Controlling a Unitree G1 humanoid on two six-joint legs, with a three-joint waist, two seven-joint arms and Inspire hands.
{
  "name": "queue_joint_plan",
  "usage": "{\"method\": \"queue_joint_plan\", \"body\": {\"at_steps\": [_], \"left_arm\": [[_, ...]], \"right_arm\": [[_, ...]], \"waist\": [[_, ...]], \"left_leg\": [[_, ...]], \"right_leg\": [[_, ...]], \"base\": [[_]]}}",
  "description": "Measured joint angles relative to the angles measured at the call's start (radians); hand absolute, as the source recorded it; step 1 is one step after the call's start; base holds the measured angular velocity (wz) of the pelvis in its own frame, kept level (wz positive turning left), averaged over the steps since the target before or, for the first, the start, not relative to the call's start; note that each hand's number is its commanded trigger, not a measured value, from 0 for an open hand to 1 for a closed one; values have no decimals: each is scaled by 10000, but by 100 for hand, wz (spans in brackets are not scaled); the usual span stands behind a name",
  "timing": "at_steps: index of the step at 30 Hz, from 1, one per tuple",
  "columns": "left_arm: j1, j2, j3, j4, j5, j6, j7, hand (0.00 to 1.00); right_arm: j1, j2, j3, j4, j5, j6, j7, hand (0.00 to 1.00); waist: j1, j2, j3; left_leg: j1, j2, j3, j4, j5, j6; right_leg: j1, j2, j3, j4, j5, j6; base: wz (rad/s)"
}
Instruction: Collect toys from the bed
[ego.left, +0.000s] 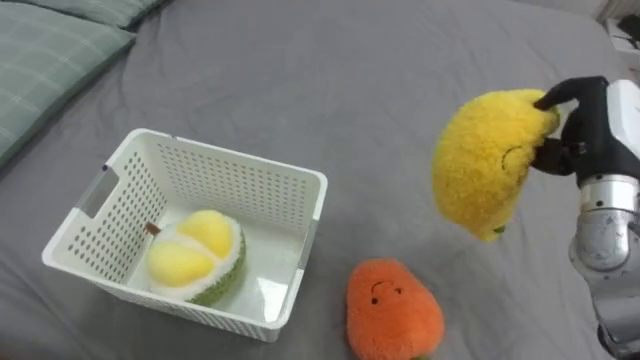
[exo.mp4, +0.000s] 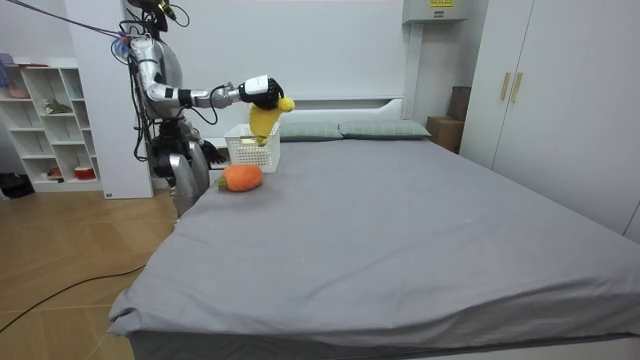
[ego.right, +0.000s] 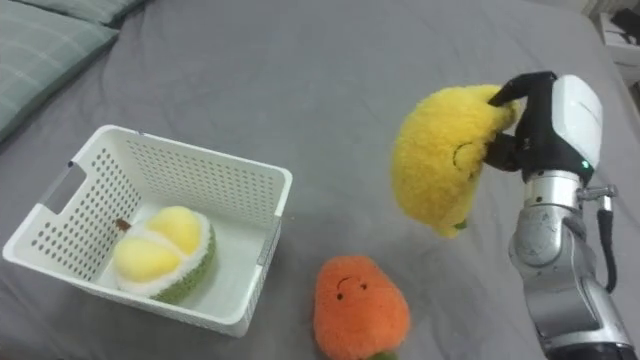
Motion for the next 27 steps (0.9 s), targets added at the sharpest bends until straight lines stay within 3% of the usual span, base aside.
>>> {"method": "queue_joint_plan", "body": {"at_steps": [2,6,12,15,17,20,26,27], "left_arm": [[-101,1,-2,-10,-4,22,0,0],[-112,0,0,17,17,47,-3,0],[-348,-130,-29,49,272,56,-1,0],[-490,-157,-1,190,452,126,0,0],[-499,-191,4,144,633,275,71,0],[-481,-313,-35,-8,664,481,123,0],[-509,-477,-25,-4,668,783,121,0],[-518,-510,-24,-2,680,827,118,0]], "right_arm": [[-61,10,15,-646,167,72,249,100],[-209,90,320,-1618,197,129,678,100],[-1009,1177,1080,-1951,-1,358,1350,100],[-1142,1410,1569,-1954,65,471,1677,100],[-1144,2018,1737,-1953,134,550,1739,100],[-1165,2552,2245,-1946,197,669,1860,100],[-1203,3055,3116,-1895,516,859,1993,100],[-1205,3171,3338,-1803,482,890,2087,44]], "waist": [[54,-130,60],[104,-189,83],[367,-158,116],[635,-133,126],[867,-125,122],[1117,-39,140],[1442,142,174],[1591,170,175]], "left_leg": [[19,-5,-1,2,1,0],[224,-30,-68,-9,-10,19],[345,-28,-164,-33,-111,24],[332,-49,-361,-35,-138,26],[344,-49,-465,-39,-139,27],[340,-61,-595,-35,-138,28],[329,-104,-806,-31,-140,30],[349,-103,-803,-31,-141,28]], "right_leg": [[41,59,20,-19,-5,6],[272,58,23,-35,-40,45],[481,77,-59,-167,-42,55],[538,84,-149,-180,-42,57],[553,82,-232,-196,-46,63],[598,75,-308,-233,-48,67],[752,43,-560,-364,-61,95],[763,45,-565,-367,-70,109]], "base": [[3],[5],[4],[14],[18],[16],[10],[0]]}}
